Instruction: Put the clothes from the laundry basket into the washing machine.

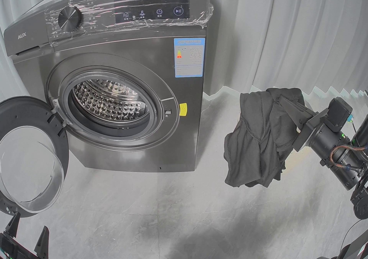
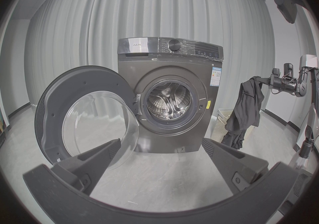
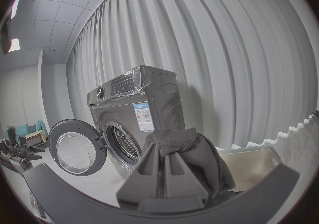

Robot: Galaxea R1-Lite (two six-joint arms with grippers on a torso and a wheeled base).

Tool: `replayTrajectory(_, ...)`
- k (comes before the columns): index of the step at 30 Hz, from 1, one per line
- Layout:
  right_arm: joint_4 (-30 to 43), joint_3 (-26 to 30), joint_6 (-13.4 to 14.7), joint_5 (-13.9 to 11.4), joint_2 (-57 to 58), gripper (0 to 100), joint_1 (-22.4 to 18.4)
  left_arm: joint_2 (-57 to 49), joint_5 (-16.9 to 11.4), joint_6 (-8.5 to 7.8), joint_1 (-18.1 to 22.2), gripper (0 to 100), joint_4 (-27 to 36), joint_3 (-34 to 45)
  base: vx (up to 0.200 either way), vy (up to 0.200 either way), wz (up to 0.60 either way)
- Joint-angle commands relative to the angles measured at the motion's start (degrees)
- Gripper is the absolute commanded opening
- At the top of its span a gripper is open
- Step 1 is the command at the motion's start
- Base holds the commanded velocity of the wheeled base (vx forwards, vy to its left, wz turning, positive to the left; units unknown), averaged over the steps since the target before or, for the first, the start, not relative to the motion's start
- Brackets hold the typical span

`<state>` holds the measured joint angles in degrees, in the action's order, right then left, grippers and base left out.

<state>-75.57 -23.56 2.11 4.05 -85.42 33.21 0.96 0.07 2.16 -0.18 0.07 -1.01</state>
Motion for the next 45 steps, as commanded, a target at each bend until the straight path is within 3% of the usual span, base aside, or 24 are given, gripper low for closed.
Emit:
replayTrajectory(1, -0.02, 0.1, 0.0, 0.0, -0.19, 0, 0.02, -0.88, 0.01, 0.04, 0.01, 100, 0.01, 0.92, 0.0, 0.2, 0.0)
replayTrajectory(11, -0.02, 0.19, 0.09, 0.0, -0.19, 0, 0.54, -0.88, 0.01, 0.04, 0.01, 100, 0.01, 0.92, 0.0, 0.2, 0.0)
replayTrajectory(38, -0.02, 1.24, 0.09, 0.0, -0.27, 0, 0.54, -0.88, 0.01, 0.04, 0.01, 100, 0.01, 0.92, -0.044, 0.0, 0.0)
replayTrajectory(45, -0.1, 1.24, 0.09, 0.0, -0.45, 0, 0.54, -0.88, 0.01, 0.04, 0.01, 100, 0.01, 0.92, 0.0, 0.2, 0.0)
